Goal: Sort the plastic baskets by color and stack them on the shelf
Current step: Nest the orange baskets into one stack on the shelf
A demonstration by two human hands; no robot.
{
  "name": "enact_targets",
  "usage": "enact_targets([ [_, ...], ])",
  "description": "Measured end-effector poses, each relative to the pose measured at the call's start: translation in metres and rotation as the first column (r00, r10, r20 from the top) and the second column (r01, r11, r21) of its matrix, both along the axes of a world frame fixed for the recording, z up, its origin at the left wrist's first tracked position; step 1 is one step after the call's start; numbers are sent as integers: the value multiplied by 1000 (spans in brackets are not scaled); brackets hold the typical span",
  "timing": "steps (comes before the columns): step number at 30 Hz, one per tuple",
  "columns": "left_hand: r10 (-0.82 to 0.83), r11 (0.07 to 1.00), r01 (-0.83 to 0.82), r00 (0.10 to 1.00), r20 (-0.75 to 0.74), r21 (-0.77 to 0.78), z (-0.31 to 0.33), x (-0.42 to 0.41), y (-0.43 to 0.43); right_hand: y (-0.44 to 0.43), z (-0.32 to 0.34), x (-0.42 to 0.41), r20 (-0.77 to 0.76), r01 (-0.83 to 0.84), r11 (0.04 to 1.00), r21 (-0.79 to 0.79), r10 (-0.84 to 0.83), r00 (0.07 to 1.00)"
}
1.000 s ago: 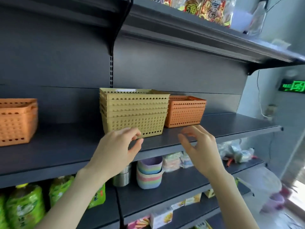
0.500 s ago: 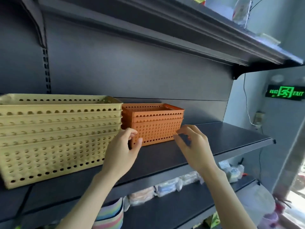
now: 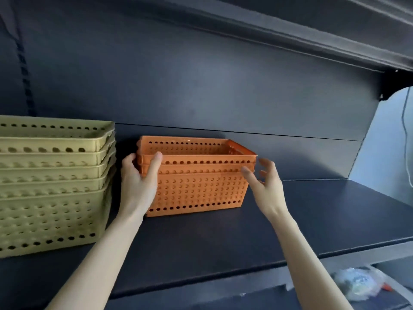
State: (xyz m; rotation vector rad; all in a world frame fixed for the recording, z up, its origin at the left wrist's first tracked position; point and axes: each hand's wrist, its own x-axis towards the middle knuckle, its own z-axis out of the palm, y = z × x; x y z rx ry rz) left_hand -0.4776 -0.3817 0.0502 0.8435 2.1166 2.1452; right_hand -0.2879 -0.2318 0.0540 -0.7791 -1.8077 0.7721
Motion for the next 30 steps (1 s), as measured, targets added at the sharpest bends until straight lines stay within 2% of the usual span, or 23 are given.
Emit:
enact_targets([
  [3,52,998,-55,986,160,12,7,-8,16,33,7,-4,-34,-129,983,-132,126,991],
  [6,28,997,-50,951,309,64,10,-10,26,58,15,-11,-41,-227,939,-258,224,974],
  [9,-11,994,-30,926,377,101,12,-8,29,75,20,-15,-36,-303,897,-321,308,951],
  [12,-16,992,-29,933,359,120,11,0,27,83,18,-15,-44,-356,884,-303,360,932],
  [17,-3,989,-39,957,289,140,5,27,10,66,13,4,-142,-397,886,-241,373,917],
  [23,-6,983,-25,986,170,179,0,66,-20,25,5,47,-233,-364,916,-171,321,918],
  [30,-73,964,39,990,121,262,-15,114,-72,-44,-12,96,-326,-299,947,-120,247,912],
])
